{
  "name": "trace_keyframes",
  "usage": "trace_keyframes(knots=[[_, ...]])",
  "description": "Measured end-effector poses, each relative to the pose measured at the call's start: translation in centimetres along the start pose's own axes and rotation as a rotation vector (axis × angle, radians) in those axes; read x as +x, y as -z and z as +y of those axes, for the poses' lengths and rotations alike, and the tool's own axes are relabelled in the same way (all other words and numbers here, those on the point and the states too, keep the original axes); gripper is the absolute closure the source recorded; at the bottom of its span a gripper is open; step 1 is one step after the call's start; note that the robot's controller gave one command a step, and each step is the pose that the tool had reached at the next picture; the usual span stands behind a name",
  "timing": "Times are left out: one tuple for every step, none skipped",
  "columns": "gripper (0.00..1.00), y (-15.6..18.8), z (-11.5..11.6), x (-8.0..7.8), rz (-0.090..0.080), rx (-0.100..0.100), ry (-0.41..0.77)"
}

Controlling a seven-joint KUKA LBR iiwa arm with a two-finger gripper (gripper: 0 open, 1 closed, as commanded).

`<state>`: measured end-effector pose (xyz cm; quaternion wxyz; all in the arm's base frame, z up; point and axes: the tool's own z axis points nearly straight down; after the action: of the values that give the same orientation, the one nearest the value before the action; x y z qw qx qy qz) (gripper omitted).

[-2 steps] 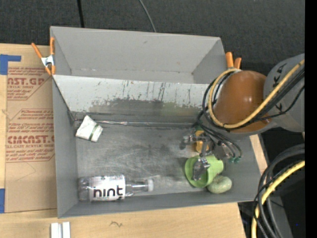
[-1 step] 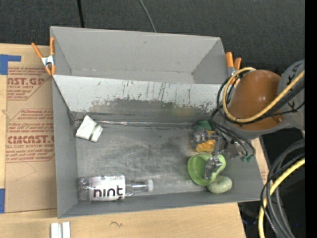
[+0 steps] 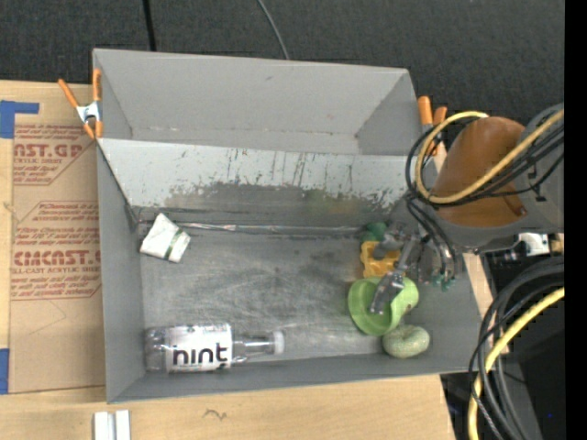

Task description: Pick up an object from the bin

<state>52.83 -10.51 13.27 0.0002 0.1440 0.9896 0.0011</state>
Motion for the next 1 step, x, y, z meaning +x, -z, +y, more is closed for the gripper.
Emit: trace_keyframes(knots=[[0.00, -1.77, -0.56, -0.12, 0.012, -0.016, 0.104]])
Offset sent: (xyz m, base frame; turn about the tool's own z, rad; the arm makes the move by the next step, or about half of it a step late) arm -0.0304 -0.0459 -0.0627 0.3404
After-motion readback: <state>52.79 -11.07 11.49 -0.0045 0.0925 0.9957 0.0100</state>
